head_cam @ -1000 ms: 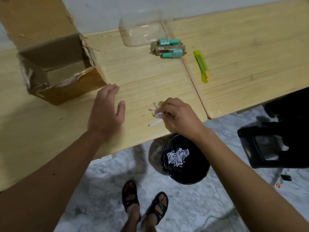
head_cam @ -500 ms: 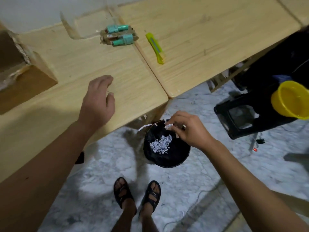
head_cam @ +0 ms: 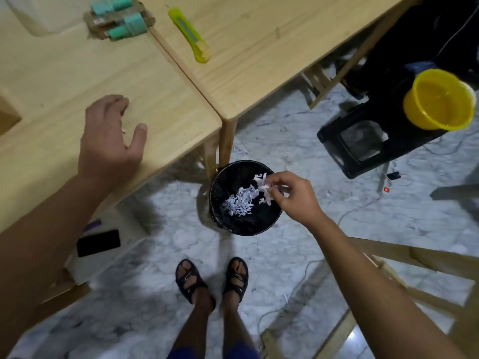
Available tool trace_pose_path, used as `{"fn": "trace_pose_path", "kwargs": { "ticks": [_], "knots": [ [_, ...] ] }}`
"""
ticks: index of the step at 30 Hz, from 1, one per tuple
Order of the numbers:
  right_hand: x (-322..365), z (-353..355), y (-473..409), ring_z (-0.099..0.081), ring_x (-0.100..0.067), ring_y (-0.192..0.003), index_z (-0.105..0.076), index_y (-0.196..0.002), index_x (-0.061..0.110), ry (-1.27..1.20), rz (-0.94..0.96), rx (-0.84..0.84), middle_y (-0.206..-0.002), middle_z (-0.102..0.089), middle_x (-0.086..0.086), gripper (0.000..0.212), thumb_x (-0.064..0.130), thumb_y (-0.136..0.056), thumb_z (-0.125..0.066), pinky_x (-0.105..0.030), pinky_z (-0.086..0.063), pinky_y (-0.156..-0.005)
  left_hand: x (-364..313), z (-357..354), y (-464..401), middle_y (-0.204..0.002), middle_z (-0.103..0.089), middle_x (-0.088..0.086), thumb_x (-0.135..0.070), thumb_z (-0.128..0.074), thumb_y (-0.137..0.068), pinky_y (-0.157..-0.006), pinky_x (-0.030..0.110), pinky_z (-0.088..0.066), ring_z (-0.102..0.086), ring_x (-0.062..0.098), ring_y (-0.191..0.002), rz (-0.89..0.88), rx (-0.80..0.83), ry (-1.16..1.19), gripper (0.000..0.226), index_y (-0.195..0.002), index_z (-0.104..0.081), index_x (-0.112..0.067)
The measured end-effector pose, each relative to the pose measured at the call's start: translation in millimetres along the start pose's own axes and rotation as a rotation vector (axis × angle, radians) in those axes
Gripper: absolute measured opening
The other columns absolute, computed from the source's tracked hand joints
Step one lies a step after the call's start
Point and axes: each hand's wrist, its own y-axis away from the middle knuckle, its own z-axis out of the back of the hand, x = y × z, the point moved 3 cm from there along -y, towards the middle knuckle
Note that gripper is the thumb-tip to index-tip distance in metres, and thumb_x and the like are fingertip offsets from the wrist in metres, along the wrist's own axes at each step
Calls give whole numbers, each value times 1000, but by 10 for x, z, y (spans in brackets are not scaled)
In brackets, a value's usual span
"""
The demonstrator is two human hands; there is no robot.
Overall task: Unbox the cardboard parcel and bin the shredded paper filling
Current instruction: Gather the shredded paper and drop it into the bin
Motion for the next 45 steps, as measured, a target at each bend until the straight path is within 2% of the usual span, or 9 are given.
{"fn": "trace_pose_path", "kwargs": {
  "ticks": [3, 7, 11, 17, 22, 29, 35, 42, 45],
  "knots": [
    [-50, -22, 22, -73, -6, -94, -77, -103, 15, -44, -41, -39, -104, -76, 4, 18, 4, -91, -72, -31, -60, -91, -28, 1, 12, -144, -50, 16, -24, -61, -97, -99, -5, -20, -43, 25, -134, 3, -12, 25, 49, -139, -53, -2],
    [-63, -29, 19, -74, -7, -91, -78, -102, 15, -86, -84, -54, -101, -78, 6, 20, 0, -93, -68, -28, -61, -89, -49, 9, 19, -146, -49, 10, -28, -60, -97, -98, 13, -33, -46, 18, -125, 17, -24, 15, 49, -141, -52, -7],
    [21, -9, 21, -75, -8, -92, -80, -98, 13, -119, -87, -76, -96, -79, 6, 18, 0, -93, -69, -28, -60, -90, -51, 18, 38, -148, -48, 10, -28, -60, -98, -98, 18, -35, -46, 17, -124, 19, -17, 21, 50, -142, -52, -7],
    [364, 38, -15, -73, -3, -79, -78, -94, 10, -184, -63, -87, -88, -77, 2, 18, 2, -80, -85, -26, -61, -84, -52, 145, 129, -142, -50, 10, -22, -56, -100, -113, 29, -38, -45, 24, -136, -22, -70, 30, 42, -137, -54, -4],
    [1233, -76, -301, -73, -8, -87, -77, -101, 15, -201, 147, -10, -95, -76, 2, 25, 12, -79, -88, -19, -57, -86, 233, 321, 351, -140, -54, 16, -20, -49, -99, -117, 34, -35, -46, 30, -134, 21, -110, -29, 42, -136, -55, -1],
    [2249, -735, -956, -70, -12, -104, -74, -117, 17, -168, 392, 193, -113, -73, 4, 41, 18, -79, -87, -35, -59, -93, 598, 478, 416, -136, -58, 23, -12, -50, -92, -117, 38, -36, -51, 37, -128, 40, -94, -94, 46, -134, -56, 5],
    [2631, -1205, -1291, -61, -17, -112, -68, -130, 18, 155, 589, 275, -122, -68, 1, 53, 33, -81, -82, -34, -50, -96, 602, 507, 463, -138, -55, 21, -6, -54, -93, -118, 44, -38, -50, 36, -131, 27, -75, -43, 44, -135, -55, 5],
    [2665, -1364, -1232, -70, -15, -90, -82, -101, 14, 219, 807, 229, -102, -73, -1, 15, 9, -89, -74, -19, -51, -81, 650, 555, 463, -138, -56, 18, -5, -58, -93, -115, 45, -40, -50, 32, -133, 39, -82, 5, 43, -135, -57, 3],
    [2566, -1232, -1093, -71, -17, -89, -81, -98, 11, 191, 802, 225, -98, -74, -1, 15, 3, -89, -72, -25, -56, -79, 644, 565, 453, -135, -57, 19, -4, -59, -90, -115, 44, -40, -51, 34, -130, 36, -92, -14, 43, -133, -58, 4]
  ]
}}
